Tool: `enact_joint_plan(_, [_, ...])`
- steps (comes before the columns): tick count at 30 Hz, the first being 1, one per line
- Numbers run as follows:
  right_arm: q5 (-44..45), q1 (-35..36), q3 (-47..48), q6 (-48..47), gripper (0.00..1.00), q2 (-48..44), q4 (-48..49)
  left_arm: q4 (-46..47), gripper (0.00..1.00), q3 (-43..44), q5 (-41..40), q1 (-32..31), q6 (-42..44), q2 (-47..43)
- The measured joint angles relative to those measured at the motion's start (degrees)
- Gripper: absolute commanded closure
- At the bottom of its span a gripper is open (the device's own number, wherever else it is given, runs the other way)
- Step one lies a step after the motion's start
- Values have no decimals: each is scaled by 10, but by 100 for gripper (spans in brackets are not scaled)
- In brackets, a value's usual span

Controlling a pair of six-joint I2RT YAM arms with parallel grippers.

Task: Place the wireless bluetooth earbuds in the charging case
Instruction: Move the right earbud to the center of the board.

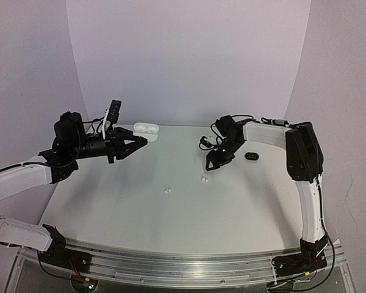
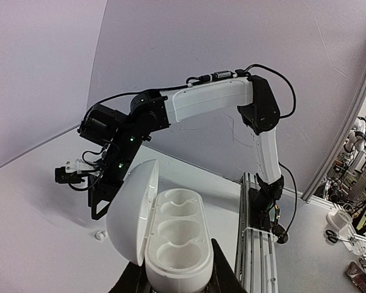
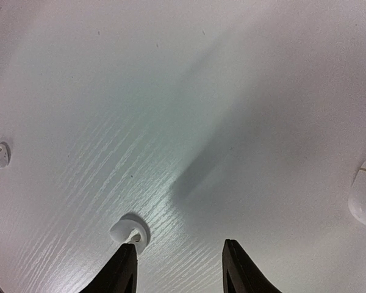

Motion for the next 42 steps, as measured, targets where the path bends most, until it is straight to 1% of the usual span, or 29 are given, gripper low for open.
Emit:
enact_joint_plan(5, [-4,0,-20,-12,52,6,-6,1,100,0,0,0,-6,0])
enact_joint_plan(12, [-23,2,-19,-13,53,25,-5,4,100,0,1,0,-5,0])
enact_joint_plan(19, [-40,4,-19,-12,55,28,1,4,100,0,2,0,-5,0])
enact_joint_plan(21, [-39,7,-19,-12,59,28,2,4,100,0,2,0,-4,0])
enact_joint_plan(23, [-33,12,-20,-13,65,28,4,4,100,0,2,0,-4,0])
enact_joint_plan(28, [-12,25,-33,-4,69,22,18,4,100,0,2,0,-2,0])
enact_joint_plan(35, [25,41,-57,15,69,10,51,4,100,0,2,0,5,0])
enact_joint_plan(42, [71,65,-106,48,73,-19,98,3,100,0,2,0,6,0])
